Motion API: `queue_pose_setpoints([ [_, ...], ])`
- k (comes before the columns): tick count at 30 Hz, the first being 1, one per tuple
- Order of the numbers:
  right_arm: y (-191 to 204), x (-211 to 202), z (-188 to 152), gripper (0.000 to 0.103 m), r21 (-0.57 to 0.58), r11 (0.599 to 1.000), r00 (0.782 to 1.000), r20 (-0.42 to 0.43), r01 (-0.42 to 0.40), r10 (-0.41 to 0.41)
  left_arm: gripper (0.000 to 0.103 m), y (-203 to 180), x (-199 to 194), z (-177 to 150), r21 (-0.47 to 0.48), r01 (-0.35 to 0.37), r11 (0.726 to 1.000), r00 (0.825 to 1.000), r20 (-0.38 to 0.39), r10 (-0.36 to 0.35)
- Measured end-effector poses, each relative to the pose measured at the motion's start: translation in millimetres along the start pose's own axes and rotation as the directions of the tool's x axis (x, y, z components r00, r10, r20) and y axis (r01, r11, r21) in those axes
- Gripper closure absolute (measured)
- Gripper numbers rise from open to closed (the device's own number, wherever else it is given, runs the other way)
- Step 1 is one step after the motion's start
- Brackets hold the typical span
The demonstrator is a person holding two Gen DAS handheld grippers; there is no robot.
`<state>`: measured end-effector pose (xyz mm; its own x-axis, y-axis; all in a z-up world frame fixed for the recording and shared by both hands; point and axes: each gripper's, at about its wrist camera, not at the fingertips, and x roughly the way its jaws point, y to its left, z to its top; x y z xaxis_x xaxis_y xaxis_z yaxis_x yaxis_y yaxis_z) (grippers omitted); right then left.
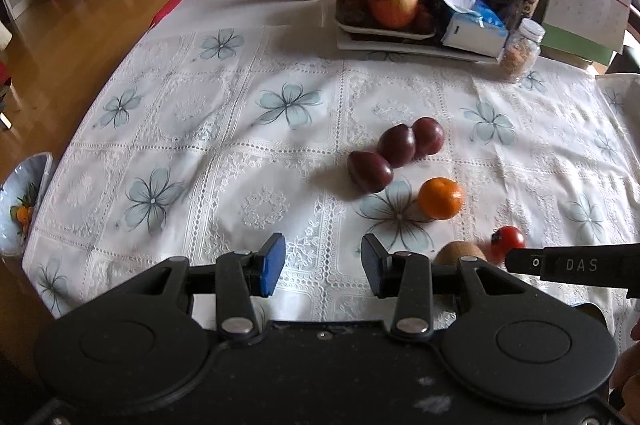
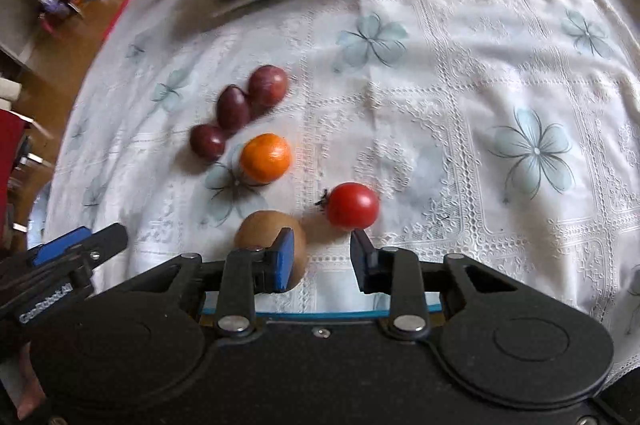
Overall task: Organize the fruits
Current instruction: 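Move left gripper toward a dark red plum while right gripper approaches a red tomato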
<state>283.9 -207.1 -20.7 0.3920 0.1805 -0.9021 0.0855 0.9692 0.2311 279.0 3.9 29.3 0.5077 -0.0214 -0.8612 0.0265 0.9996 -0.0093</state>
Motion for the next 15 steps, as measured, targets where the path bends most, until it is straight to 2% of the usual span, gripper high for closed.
queue_pose_setpoints([
  [6,7.4,7.7,3.0,0.061,-0.046,0.995,0.996,0.033,0.09,-0.088,0.061,7.0,15.8,0.6,-0.039,0.003,0.999,0.999,-0.051,-0.005],
  [11,8.7,23.0,4.2,0.061,-0.05,0.99,0.99,-0.037,0.134,-0.136,0.061,6.5,20.2,1.6,-0.051,0.002,0.999,0.998,-0.07,-0.006],
  [15,8.7,31.9,1.9,0.061,-0.052,0.983,0.983,-0.045,0.174,-0.177,0.061,5.1,21.8,0.3,-0.048,0.011,0.999,0.996,-0.083,-0.015],
])
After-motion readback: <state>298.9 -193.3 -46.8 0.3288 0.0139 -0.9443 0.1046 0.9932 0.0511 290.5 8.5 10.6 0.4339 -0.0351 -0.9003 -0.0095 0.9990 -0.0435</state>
